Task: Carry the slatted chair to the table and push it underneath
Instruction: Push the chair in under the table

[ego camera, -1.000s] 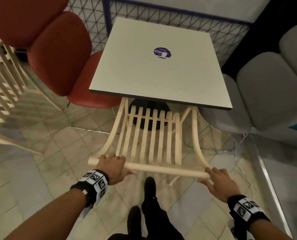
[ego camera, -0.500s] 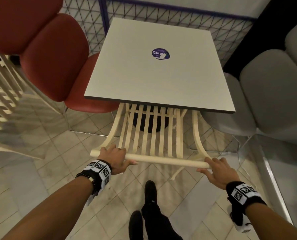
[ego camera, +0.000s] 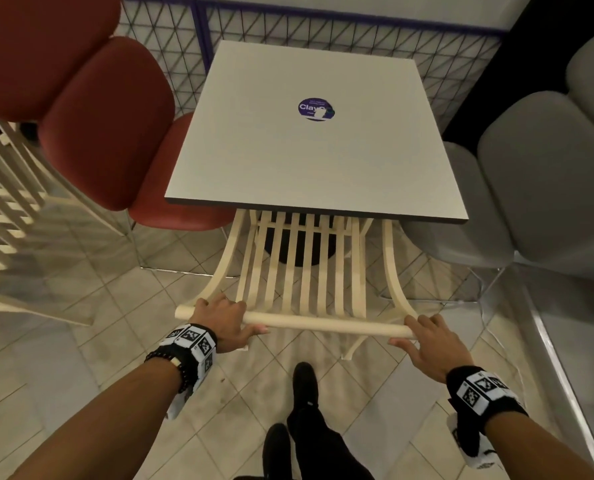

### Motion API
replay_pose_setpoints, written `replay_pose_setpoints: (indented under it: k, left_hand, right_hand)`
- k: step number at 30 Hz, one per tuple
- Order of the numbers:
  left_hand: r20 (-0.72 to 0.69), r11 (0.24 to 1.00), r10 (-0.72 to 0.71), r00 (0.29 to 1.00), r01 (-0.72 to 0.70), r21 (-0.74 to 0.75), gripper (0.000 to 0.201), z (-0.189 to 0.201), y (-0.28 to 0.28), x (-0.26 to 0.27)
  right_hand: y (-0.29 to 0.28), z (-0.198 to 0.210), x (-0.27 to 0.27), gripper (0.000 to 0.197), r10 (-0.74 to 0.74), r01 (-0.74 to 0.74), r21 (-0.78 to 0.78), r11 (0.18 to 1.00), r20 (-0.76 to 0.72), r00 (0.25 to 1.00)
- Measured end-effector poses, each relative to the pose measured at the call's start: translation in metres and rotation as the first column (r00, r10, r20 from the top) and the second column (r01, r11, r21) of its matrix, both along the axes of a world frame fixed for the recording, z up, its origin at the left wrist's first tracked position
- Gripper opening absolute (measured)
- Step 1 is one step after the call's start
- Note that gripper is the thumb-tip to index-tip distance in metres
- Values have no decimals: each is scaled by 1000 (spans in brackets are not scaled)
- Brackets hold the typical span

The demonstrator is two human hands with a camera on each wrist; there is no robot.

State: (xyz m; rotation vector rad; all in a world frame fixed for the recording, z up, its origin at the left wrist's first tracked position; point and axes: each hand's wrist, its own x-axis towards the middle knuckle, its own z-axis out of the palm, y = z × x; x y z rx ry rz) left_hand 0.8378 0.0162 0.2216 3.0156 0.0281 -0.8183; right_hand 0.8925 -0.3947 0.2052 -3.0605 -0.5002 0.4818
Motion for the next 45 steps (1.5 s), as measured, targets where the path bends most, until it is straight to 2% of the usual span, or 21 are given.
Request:
replay_pose_setpoints:
  k: [14, 19, 23, 25, 29, 31, 36, 41, 45]
  left_hand:
    - [62, 999, 24, 998, -25, 21, 72, -5, -3, -2]
    - [21, 999, 52, 998, -52, 6, 71, -3, -5, -3]
    - [19, 999, 53, 998, -53, 3, 71, -2, -7, -2]
    - [12, 999, 44, 999, -44, 1, 71, -2, -7, -1]
    - [51, 999, 41, 998, -41, -1, 71, -4, -6, -3]
    - [72, 999, 48, 996, -48, -1, 72, -5, -7, -6]
    - [85, 997, 74, 994, -72, -23, 73, -6, -7, -7]
    - [88, 991, 90, 992, -80, -106, 80, -8, 2, -11]
    - [147, 992, 122, 982, -114, -62, 65, -6, 8, -21]
  right_hand:
    - [4, 3, -3, 83, -44, 44, 16, 999, -10, 999]
    - [6, 8, -4, 78, -44, 43, -23, 999, -38, 998]
    - [0, 4, 1, 84, -40, 39, -38, 999, -38, 998]
    - [0, 6, 1, 80, -41, 38, -49, 998, -55, 998]
    - [3, 8, -1, 56, -57, 55, -31, 998, -51, 997]
    - [3, 7, -1, 52, -63, 62, -19, 998, -58, 996]
    - [2, 6, -1, 52, -60, 60, -5, 998, -37, 998]
    - [2, 6, -3, 52, -67, 68, 18, 998, -33, 997]
    - [4, 6, -5, 53, -90, 91, 38, 995, -25, 996]
